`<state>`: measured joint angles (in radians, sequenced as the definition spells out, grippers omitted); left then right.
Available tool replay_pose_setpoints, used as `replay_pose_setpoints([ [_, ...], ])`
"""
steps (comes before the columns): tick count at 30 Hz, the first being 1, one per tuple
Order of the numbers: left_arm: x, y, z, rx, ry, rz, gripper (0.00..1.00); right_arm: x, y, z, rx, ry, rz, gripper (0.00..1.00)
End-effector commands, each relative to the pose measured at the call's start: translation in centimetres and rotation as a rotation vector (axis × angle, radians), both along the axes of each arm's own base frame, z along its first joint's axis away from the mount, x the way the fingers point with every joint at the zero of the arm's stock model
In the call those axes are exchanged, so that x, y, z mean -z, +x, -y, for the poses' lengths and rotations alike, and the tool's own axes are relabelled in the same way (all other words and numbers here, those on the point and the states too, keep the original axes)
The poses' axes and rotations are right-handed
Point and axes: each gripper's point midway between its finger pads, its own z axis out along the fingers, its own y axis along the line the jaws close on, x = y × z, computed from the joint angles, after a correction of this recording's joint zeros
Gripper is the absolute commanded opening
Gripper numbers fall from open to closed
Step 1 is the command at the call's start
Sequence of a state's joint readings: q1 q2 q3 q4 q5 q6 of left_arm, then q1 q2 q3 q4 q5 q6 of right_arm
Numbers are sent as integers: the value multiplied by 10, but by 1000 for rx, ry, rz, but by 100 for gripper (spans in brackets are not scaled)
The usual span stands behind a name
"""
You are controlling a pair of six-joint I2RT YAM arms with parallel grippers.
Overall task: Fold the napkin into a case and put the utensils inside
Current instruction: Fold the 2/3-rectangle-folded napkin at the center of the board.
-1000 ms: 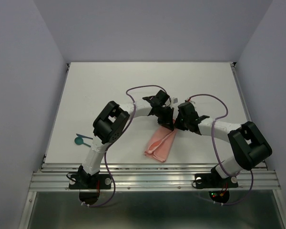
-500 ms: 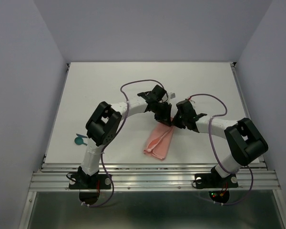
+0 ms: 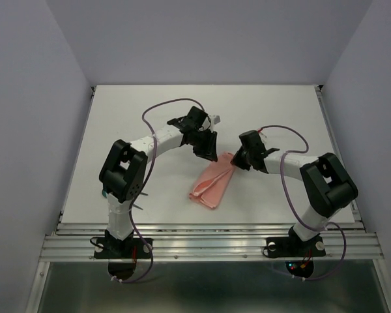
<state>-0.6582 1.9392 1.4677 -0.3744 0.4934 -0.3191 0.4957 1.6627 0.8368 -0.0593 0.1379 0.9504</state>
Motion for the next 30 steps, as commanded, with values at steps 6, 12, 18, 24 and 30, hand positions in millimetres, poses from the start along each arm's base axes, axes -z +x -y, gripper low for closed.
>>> replay_pose_setpoints([
  [6,-37,63,-74,-186,204,247,45,22,23,52,218,-18,-103,1],
  [12,-67,58,-81,-112,423,568,56,14,37,48,208,1,-83,1],
  [18,-66,29,-58,58,538,760,56,18,35,47,196,1,-97,1],
  [24,-49,7,-34,201,538,707,55,18,33,47,188,-3,-96,1],
  [30,-28,-11,-29,284,562,704,77,17,33,46,180,-2,-93,1],
])
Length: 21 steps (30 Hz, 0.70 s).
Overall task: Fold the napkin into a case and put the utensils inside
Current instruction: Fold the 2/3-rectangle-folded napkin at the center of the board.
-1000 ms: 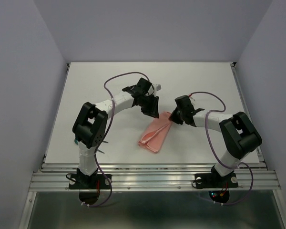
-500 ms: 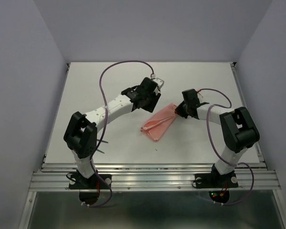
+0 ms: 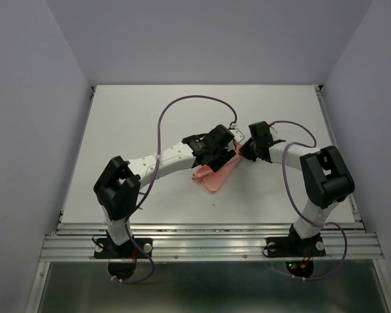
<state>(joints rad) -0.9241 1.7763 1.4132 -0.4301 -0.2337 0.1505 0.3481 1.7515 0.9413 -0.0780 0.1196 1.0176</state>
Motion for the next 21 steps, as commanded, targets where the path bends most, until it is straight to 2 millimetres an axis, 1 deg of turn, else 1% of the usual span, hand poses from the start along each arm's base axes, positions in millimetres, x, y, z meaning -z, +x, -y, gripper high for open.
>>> replay_pose_setpoints([
  [1,9,-14,5,63,59,9,77,18,-16,7,-11,-47,-80,1],
  [4,17,-17,7,67,93,10,77,17,-15,6,-14,-44,-78,1],
  [8,31,-26,16,103,115,-12,74,16,-15,6,-15,-47,-76,1],
  [9,34,-27,17,106,122,-16,72,17,-15,7,-15,-48,-77,1],
  [13,48,-27,16,99,174,-10,70,16,-15,6,-14,-45,-74,1],
  [21,50,-17,12,51,201,44,70,16,-16,7,-18,-46,-76,1],
])
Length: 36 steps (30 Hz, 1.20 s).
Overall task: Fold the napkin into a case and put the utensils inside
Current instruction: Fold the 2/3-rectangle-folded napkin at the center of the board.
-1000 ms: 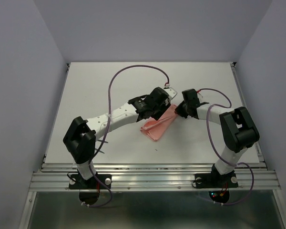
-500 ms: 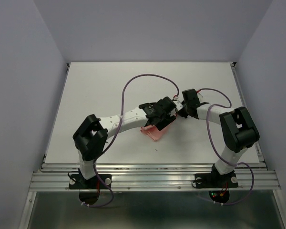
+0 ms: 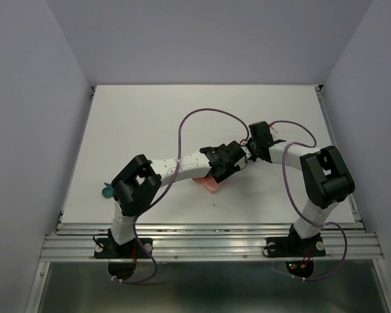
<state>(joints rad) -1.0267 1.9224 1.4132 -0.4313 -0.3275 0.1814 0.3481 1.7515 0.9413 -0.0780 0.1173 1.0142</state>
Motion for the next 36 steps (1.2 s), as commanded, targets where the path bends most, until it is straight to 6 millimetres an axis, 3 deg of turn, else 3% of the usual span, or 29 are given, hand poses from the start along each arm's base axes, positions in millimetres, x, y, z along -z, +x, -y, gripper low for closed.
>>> replay_pose_setpoints([
  [1,-6,7,-3,-20,15,58,69,16,-15,10,-4,-46,-76,1],
  [6,3,7,-4,-21,35,50,66,16,-16,10,-4,-44,-76,1],
  [12,11,3,-4,-13,47,26,55,15,-15,10,-2,-42,-72,1],
  [14,10,3,-4,-14,48,24,46,14,-15,10,-3,-41,-72,1],
  [15,10,3,-3,-13,46,23,32,14,-15,10,-4,-42,-72,1],
  [18,9,2,0,-8,39,10,12,10,-14,10,-6,-40,-62,1],
  [19,8,0,4,1,22,-5,0,7,-13,10,-11,-43,-52,1],
  [27,0,-10,26,60,-76,-76,0,-17,-12,14,-60,-78,14,1],
  [36,3,-17,42,94,-146,-150,0,-23,-23,11,-106,-66,20,1],
])
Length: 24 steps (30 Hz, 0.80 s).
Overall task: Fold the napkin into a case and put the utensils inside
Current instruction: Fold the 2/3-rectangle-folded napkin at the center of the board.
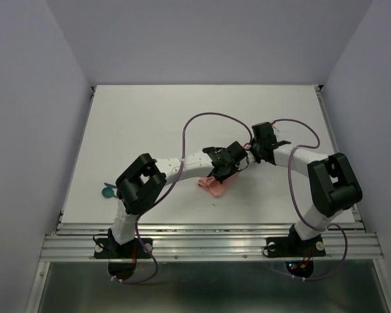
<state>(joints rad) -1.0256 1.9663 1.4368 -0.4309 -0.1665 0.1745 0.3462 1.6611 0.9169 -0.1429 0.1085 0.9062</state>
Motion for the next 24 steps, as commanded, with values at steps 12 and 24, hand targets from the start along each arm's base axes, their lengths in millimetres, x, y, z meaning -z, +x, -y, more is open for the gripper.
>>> replay_pose_setpoints([
  [12,-17,-4,35,43,-141,-70,0,-16,-7,1,-20,20,28,1],
  [24,-21,-14,50,86,-191,-132,0,-24,-5,0,6,44,45,1],
])
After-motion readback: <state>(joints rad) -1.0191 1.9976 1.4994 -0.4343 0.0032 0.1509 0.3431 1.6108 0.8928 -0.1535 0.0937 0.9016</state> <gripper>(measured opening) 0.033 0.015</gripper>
